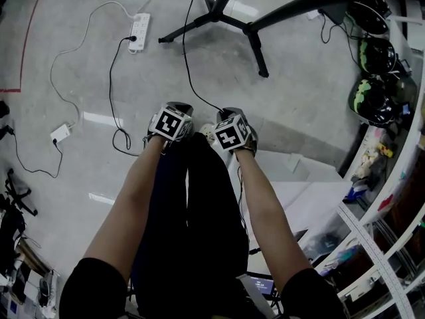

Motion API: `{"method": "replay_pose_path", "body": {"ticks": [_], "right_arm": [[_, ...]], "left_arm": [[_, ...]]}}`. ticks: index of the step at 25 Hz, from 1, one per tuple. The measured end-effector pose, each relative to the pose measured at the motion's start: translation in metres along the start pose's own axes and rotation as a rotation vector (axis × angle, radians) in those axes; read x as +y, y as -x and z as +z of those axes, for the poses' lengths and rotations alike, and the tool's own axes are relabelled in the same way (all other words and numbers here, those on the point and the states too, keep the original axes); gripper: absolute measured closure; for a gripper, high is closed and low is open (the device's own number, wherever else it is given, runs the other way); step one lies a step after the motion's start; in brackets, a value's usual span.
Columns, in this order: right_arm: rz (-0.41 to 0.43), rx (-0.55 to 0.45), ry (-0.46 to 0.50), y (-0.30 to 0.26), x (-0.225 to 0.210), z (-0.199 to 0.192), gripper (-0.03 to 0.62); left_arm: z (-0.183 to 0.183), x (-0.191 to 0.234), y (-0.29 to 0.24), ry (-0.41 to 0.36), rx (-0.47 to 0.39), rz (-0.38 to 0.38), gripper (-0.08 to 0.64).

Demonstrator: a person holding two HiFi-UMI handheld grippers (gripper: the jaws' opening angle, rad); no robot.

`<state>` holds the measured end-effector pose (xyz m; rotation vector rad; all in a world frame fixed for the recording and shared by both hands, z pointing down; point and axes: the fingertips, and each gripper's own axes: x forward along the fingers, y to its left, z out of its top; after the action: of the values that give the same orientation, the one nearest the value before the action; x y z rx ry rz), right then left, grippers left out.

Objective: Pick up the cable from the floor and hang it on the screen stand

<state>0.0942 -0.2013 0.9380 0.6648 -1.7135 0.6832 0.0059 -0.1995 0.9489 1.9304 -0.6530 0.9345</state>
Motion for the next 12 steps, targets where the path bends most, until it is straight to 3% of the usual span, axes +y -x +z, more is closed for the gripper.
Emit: {"method": "replay_pose_path", "body": {"ticks": [6,9,12], "right_arm": [[0.003,-0.051,0.01,0.055,0.017,0.017,0.532],[-0.012,-0.078,0.011,0.081,0.02,0.026,0.532],[-0.025,-0.103,-0.015,0.118,0.021,0.032,0.531]], "left_arm": [[-0.001,-0.032,0.032,-0.044,0.012,-0.008,0.552],[0.011,-0.043,0.051,-0.058,-0.022,-0.013,0.552],[0.034,-0.066,0.077,-0.019,-0.08,-0.05,0.552]]}}
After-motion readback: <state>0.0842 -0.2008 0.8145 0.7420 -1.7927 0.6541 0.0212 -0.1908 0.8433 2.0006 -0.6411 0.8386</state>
